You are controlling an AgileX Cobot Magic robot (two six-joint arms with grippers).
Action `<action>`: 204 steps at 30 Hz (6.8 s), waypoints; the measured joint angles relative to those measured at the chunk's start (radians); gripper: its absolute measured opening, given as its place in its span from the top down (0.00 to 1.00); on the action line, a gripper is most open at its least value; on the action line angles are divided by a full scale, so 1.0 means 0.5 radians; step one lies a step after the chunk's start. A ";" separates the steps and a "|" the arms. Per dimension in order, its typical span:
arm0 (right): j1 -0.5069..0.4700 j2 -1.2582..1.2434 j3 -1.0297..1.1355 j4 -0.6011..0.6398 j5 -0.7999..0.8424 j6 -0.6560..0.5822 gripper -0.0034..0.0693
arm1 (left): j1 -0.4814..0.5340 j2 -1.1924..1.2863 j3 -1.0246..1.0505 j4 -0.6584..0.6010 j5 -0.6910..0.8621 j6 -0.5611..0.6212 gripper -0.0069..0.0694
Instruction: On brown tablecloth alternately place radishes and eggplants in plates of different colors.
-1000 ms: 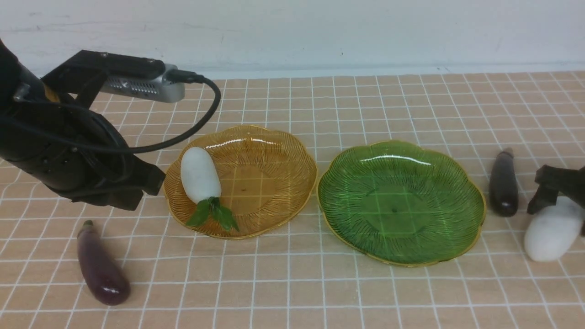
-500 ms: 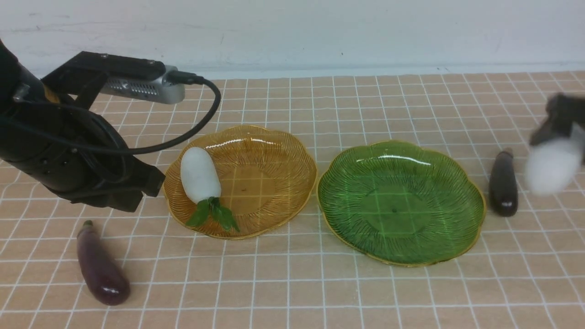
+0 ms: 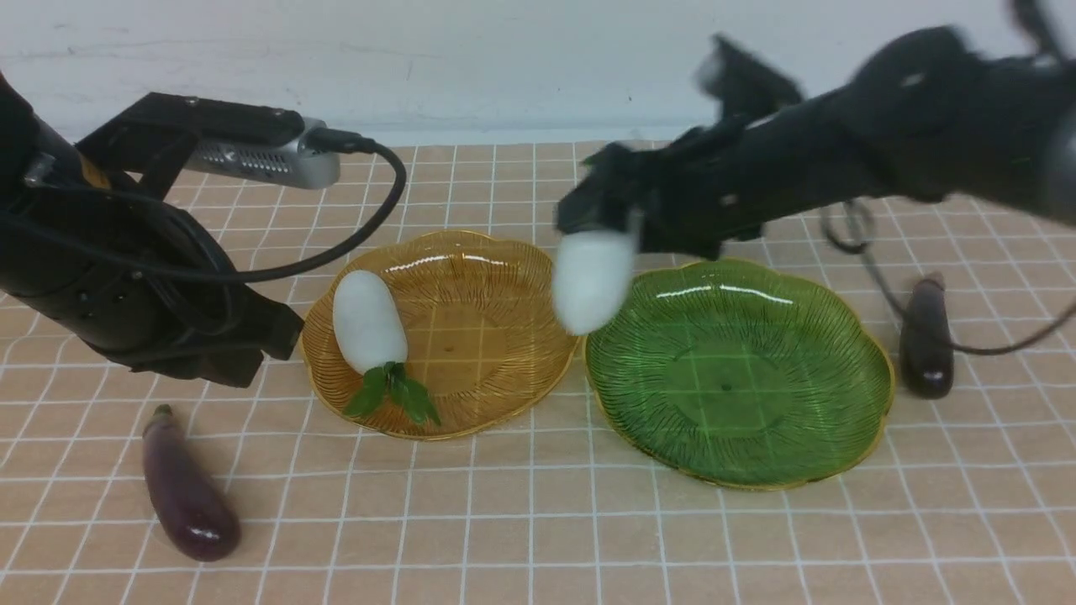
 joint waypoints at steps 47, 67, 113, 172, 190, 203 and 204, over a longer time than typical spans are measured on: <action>-0.333 -1.063 -0.221 -0.975 1.206 0.346 0.97 | 0.749 0.238 0.484 -0.239 -0.528 -0.268 0.75; -0.330 -1.269 0.405 -0.865 1.199 0.215 0.97 | 0.749 0.861 0.426 -0.158 -0.672 -0.225 0.46; -0.718 -1.187 0.407 -1.815 1.001 0.753 0.97 | -0.540 1.698 -1.106 -1.105 -0.629 0.241 0.17; -0.607 -0.302 0.230 -1.267 1.056 0.636 0.29 | -0.242 -1.379 0.617 0.435 0.039 -0.475 0.91; -0.607 -1.773 0.242 -1.177 1.121 0.215 0.53 | -0.242 -1.390 0.621 0.436 -0.037 -0.480 0.91; -0.607 -3.629 1.961 -1.175 -0.860 0.202 0.87 | -0.242 -1.390 0.621 0.441 -0.127 -0.480 0.91; -0.607 -3.693 2.071 -1.175 -0.919 0.200 0.88 | -0.242 -1.390 0.621 0.442 -0.136 -0.480 0.91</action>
